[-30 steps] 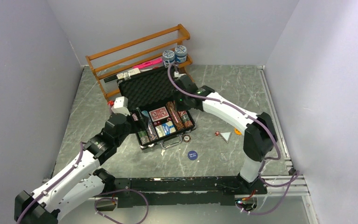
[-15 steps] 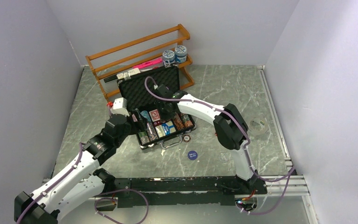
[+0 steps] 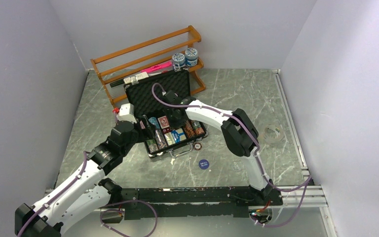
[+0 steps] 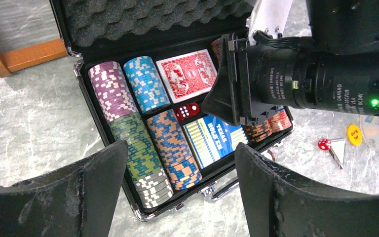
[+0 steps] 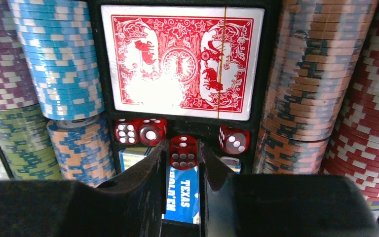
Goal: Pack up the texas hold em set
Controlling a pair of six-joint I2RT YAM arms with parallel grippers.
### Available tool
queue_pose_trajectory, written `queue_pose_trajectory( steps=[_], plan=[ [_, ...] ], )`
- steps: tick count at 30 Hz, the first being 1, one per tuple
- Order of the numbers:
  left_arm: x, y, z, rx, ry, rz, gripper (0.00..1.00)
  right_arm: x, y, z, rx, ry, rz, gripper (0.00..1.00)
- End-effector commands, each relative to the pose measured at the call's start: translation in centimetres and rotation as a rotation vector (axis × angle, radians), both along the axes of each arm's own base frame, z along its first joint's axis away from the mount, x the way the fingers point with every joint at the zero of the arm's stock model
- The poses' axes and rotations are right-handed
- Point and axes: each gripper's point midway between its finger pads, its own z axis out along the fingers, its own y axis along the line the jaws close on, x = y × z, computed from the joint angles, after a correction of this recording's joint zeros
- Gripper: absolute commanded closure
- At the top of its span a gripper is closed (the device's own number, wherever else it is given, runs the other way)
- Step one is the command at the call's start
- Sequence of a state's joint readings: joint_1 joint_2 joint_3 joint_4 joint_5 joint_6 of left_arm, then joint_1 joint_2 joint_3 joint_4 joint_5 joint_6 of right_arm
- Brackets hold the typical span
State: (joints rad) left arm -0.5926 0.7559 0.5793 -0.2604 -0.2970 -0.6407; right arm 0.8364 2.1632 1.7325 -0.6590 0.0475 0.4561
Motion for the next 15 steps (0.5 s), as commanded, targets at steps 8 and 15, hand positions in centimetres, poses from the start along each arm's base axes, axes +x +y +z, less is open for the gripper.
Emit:
queue_pose_trajectory(
  steps=[8, 15],
  plan=[
    [0.1, 0.1, 1.5, -0.031, -0.033, 0.015, 0.16, 0.5, 0.1, -1.8, -0.048, -0.016, 0.015, 0.77],
    [0.0, 0.2, 1.4, -0.026, -0.032, 0.02, 0.15, 0.4, -0.4, -2.7, -0.096, -0.021, 0.009, 0.75]
  ],
)
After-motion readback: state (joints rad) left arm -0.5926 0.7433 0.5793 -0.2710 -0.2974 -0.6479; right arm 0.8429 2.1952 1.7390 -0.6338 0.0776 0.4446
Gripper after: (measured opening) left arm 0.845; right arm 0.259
